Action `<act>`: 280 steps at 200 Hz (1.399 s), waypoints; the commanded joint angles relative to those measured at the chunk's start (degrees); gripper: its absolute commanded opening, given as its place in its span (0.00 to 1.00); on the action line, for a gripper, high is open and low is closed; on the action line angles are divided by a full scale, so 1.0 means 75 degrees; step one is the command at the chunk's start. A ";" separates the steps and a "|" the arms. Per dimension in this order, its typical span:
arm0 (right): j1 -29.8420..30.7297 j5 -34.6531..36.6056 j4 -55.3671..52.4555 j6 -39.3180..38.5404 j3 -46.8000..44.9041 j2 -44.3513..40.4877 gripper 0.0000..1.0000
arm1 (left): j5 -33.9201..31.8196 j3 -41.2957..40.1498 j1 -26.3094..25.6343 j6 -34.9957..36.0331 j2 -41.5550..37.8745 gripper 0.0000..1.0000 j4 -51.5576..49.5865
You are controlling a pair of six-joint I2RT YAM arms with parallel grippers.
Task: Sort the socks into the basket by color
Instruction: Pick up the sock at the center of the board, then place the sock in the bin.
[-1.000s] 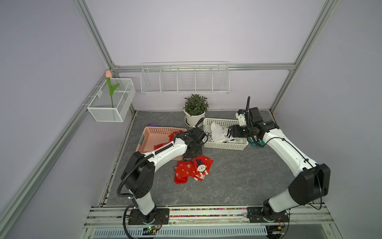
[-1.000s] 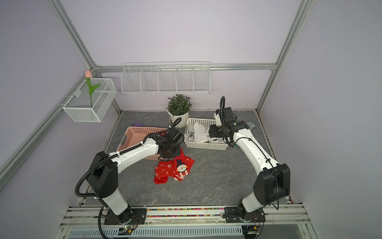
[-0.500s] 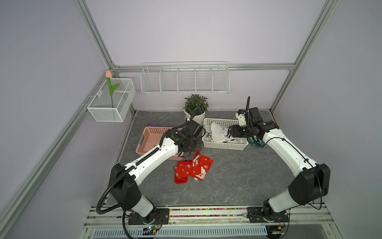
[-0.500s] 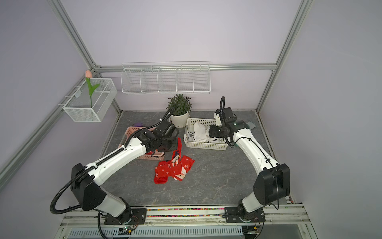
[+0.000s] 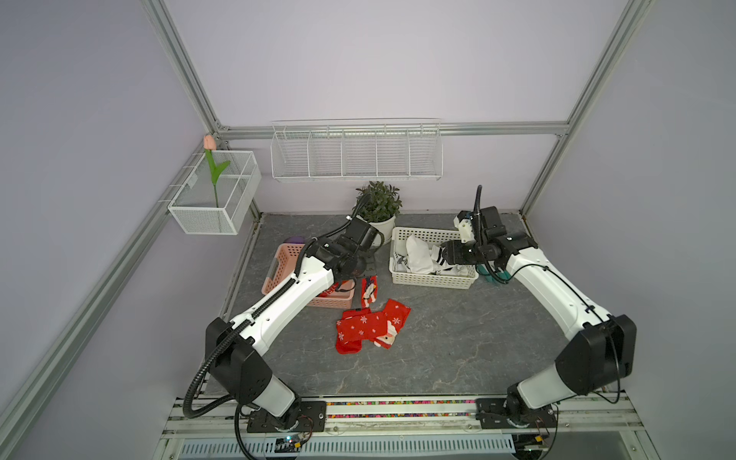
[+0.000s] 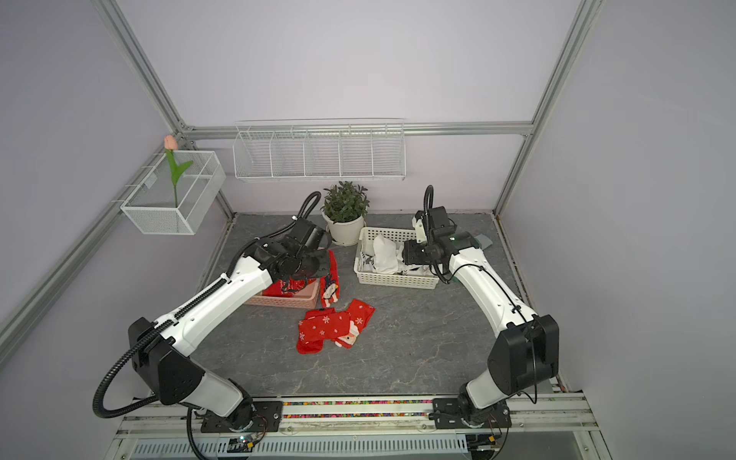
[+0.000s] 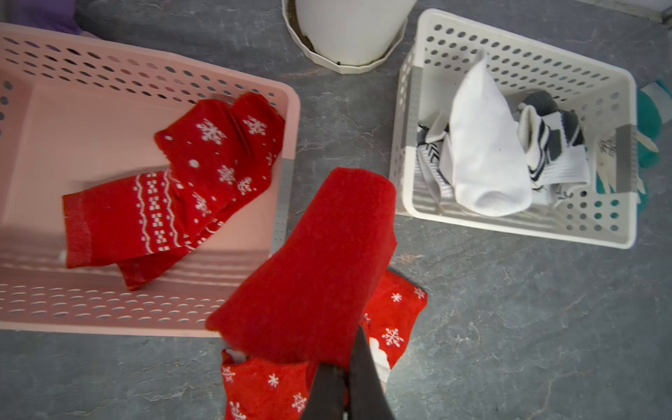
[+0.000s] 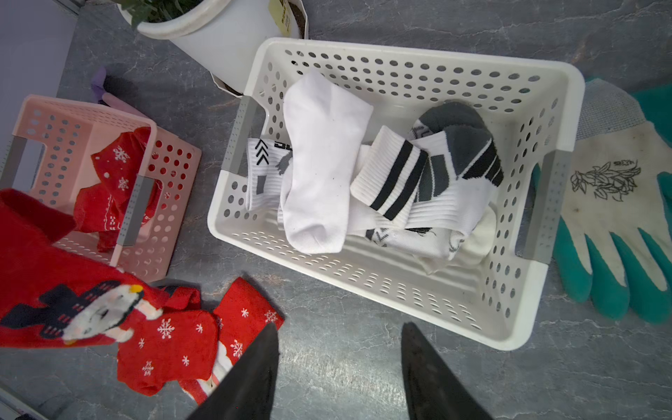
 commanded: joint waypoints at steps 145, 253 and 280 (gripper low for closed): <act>0.0118 -0.0015 -0.0121 -0.0006 0.0385 0.0221 0.56 | 0.0134 -0.0085 0.2775 0.1260 0.0016 0.00 0.0293; 0.0234 -0.0004 -0.0121 0.0006 0.0451 0.0385 0.56 | 0.0305 -0.0753 0.3213 0.1259 0.0537 0.00 0.0676; 0.0248 -0.0004 -0.0112 0.0006 0.0466 0.0401 0.56 | 0.0214 -0.0639 0.3384 0.1343 0.0815 0.00 0.0628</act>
